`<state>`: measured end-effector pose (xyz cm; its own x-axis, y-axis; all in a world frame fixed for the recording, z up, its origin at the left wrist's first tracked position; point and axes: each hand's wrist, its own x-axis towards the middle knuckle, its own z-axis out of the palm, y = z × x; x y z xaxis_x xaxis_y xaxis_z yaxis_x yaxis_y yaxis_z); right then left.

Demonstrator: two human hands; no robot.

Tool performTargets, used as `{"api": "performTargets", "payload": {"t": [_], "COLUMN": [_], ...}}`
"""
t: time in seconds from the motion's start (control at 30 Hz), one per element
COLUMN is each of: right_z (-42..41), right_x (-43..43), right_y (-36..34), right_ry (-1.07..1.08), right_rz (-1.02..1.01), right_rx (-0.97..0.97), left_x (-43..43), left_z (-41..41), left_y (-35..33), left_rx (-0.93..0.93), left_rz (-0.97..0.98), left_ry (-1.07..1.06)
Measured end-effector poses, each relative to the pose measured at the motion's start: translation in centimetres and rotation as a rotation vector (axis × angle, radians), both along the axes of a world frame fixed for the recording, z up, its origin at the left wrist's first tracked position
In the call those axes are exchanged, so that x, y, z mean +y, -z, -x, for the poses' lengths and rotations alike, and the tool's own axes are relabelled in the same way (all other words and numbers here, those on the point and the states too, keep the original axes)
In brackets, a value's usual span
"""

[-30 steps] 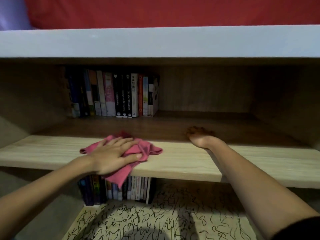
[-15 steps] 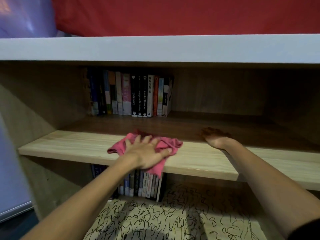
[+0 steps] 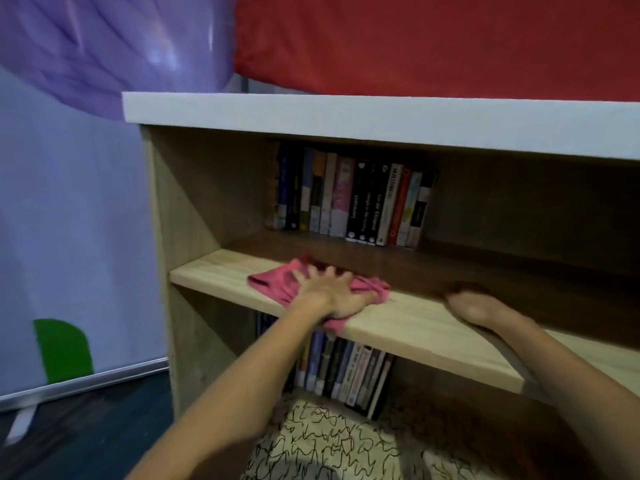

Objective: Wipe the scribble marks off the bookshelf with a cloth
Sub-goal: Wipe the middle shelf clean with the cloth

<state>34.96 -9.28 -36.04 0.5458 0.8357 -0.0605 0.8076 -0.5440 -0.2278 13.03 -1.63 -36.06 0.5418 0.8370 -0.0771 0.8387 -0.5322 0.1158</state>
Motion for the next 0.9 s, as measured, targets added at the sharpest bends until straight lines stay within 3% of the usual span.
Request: {"api": "performTargets", "payload": {"t": [0.17,0.37,0.53,0.7,0.8,0.9], "right_z": [3.4,2.8,3.0,3.8,4.2,4.0], "right_x": [3.7,4.0,4.2,3.5,3.3,3.6], "right_y": [0.5,1.2,1.0,0.7,0.6,0.8], "right_ry": [-0.107,-0.054,-0.061,-0.057,-0.033,-0.006], "right_rz": [-0.076,-0.061,-0.056,-0.053,-0.033,-0.009], "right_rx": [-0.003,-0.002,-0.032,-0.018,-0.020,-0.048], "left_x": [-0.8,8.3,8.2,2.1,4.8,11.0], "left_z": [4.8,15.7,12.4,9.2,10.6,13.0], "left_y": [1.5,0.9,0.7,1.9,1.8,1.3], "left_rx": [-0.087,-0.052,-0.054,-0.105,-0.069,0.005], "left_rz": [-0.094,-0.124,-0.088,-0.119,-0.097,-0.065], "left_ry": [0.237,-0.086,-0.154,0.230,0.255,0.142]}}
